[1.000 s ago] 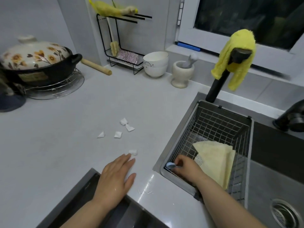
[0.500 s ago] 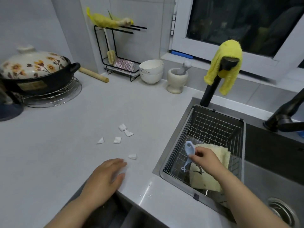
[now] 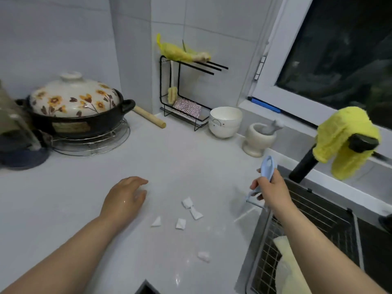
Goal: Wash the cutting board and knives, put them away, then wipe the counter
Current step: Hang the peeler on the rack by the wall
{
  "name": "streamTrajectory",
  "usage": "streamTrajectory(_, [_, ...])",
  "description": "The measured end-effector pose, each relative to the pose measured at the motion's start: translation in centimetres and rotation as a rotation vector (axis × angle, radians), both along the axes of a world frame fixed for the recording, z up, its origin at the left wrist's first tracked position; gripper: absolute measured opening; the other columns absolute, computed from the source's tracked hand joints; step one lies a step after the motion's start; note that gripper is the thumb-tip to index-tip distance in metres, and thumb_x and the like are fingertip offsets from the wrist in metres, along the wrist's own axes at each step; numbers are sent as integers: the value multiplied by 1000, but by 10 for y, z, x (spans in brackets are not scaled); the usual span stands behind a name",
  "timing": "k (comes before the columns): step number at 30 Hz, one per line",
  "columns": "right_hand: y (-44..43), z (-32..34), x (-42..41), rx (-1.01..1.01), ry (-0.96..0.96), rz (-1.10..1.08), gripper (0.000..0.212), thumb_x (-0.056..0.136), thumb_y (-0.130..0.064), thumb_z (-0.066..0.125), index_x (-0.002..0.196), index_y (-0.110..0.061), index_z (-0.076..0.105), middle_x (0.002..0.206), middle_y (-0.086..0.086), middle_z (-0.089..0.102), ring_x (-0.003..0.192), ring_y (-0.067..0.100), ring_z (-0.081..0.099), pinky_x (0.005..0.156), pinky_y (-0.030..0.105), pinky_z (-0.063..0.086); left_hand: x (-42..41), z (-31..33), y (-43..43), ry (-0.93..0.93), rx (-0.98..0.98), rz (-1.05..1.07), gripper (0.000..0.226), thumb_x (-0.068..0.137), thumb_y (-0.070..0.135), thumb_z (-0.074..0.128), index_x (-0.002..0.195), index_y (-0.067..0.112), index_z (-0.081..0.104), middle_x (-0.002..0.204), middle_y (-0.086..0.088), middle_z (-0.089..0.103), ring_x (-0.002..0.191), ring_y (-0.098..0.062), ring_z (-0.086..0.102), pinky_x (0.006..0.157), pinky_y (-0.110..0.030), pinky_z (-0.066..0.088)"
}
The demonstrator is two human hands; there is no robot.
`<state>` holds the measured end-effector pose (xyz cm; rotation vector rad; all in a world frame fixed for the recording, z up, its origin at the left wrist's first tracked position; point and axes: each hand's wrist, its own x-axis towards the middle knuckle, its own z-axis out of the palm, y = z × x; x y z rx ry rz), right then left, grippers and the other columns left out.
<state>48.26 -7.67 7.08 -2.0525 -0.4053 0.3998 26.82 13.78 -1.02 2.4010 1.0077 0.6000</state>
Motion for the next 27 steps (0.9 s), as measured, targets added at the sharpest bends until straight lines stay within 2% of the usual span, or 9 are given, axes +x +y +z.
streamTrajectory(5, [84, 13, 22, -77, -42, -2, 15, 89, -2, 35, 98, -5, 47, 89, 15, 55, 53, 17, 44, 43, 25, 37, 25, -9, 59, 21, 5, 64, 36, 88, 6, 51, 124, 6, 54, 133, -9, 50, 127, -26, 40, 104, -29, 28])
streamTrajectory(9, [145, 31, 51, -92, -161, 23, 32, 92, -3, 32, 124, -5, 37, 87, 12, 49, 57, 17, 42, 43, 27, 34, 52, -22, 86, 64, 9, 39, 47, 92, 22, 49, 136, 10, 40, 147, -10, 34, 137, -25, 26, 111, -31, 18])
streamTrajectory(12, [185, 48, 71, -83, -272, -35, 34, 94, -7, 28, 127, -2, 33, 104, 18, 48, 68, 25, 46, 51, 33, 40, 60, -38, 91, 162, 33, 45, 71, 84, 53, 13, 142, 15, 31, 152, -6, 24, 142, -20, 16, 114, -29, 7])
streamTrajectory(14, [210, 55, 87, -66, -345, -86, 32, 94, -9, 26, 124, -3, 35, 101, 16, 47, 72, 28, 46, 63, 39, 46, 63, -41, 92, 173, 56, 34, 96, 63, 54, -9, 141, 17, 32, 152, -5, 24, 142, -19, 16, 113, -28, 4])
streamTrajectory(16, [235, 59, 103, -55, -371, -111, 31, 95, -10, 26, 123, -2, 35, 88, 12, 44, 77, 28, 46, 75, 44, 48, 64, -44, 93, 173, 58, 48, 100, 58, 53, -13, 141, 18, 32, 153, -4, 22, 143, -18, 14, 111, -26, -1])
streamTrajectory(19, [268, 60, 122, -57, -373, -123, 31, 94, -12, 27, 123, -3, 34, 71, 6, 40, 79, 29, 48, 81, 48, 50, 66, -45, 96, 256, 82, 54, 93, 65, 51, -9, 139, 19, 36, 151, -4, 26, 142, -18, 20, 107, -25, -2])
streamTrajectory(23, [299, 59, 127, -75, -381, -83, 34, 94, -14, 28, 127, -5, 33, 93, 14, 47, 88, 32, 50, 81, 45, 46, 65, -47, 101, 364, 108, 0, 53, 78, 34, 30, 104, 9, 69, 114, -15, 66, 105, -31, 63, 93, -32, 23])
streamTrajectory(25, [310, 56, 127, -84, -395, -60, 36, 94, -12, 29, 129, -6, 33, 106, 17, 53, 100, 34, 53, 84, 44, 44, 65, -50, 102, 397, 129, -10, 49, 76, 32, 34, 99, 9, 70, 108, -14, 68, 101, -30, 65, 90, -33, 26])
streamTrajectory(27, [318, 53, 128, -63, -381, -55, 37, 93, -12, 29, 129, -7, 33, 116, 17, 55, 105, 35, 54, 87, 45, 47, 65, -51, 102, 371, 141, 2, 49, 76, 33, 34, 100, 10, 70, 109, -13, 68, 108, -24, 58, 92, -32, 26])
